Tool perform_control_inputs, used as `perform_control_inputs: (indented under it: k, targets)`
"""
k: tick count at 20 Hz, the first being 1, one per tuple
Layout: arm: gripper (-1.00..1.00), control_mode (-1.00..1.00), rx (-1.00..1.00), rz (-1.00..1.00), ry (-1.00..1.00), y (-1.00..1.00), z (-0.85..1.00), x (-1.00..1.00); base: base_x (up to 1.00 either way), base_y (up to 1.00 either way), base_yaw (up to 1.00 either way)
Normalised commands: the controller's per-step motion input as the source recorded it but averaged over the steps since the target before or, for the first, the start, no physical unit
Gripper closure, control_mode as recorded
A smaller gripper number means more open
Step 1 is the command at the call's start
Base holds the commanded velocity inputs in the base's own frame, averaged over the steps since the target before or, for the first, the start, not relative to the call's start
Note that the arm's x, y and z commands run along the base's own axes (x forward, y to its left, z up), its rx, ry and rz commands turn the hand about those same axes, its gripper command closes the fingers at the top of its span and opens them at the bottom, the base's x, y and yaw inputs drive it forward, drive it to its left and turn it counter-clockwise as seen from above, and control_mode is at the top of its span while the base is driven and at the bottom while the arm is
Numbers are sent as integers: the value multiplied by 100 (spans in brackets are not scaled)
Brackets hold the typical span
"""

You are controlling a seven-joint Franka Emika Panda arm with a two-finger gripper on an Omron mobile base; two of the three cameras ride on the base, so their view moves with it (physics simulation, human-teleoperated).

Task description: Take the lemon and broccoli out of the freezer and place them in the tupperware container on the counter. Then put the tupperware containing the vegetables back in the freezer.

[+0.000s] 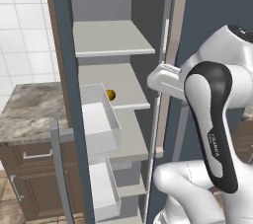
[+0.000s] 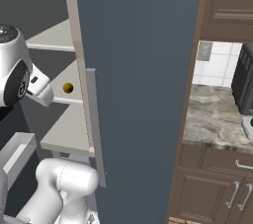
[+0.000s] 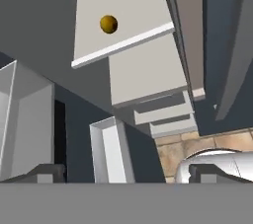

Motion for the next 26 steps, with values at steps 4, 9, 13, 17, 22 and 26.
perform_control_inputs:
  k: [4,9,13,17,22,26]
  targets:
    - [-100,-100,0,0,-4,21,-40,56,0,0,0]
    - [-100,-100,0,0,-5,14,-27,58,0,0,0]
    - [-100,-100,0,0,-10,9,-14,45,0,0,0]
    - [-100,-100,0,0,-12,12,-14,29,0,0,0]
    - [-100,-100,0,0,-11,12,-19,29,0,0,0]
    - [-100,-100,0,0,-6,6,-22,48,0,0,0]
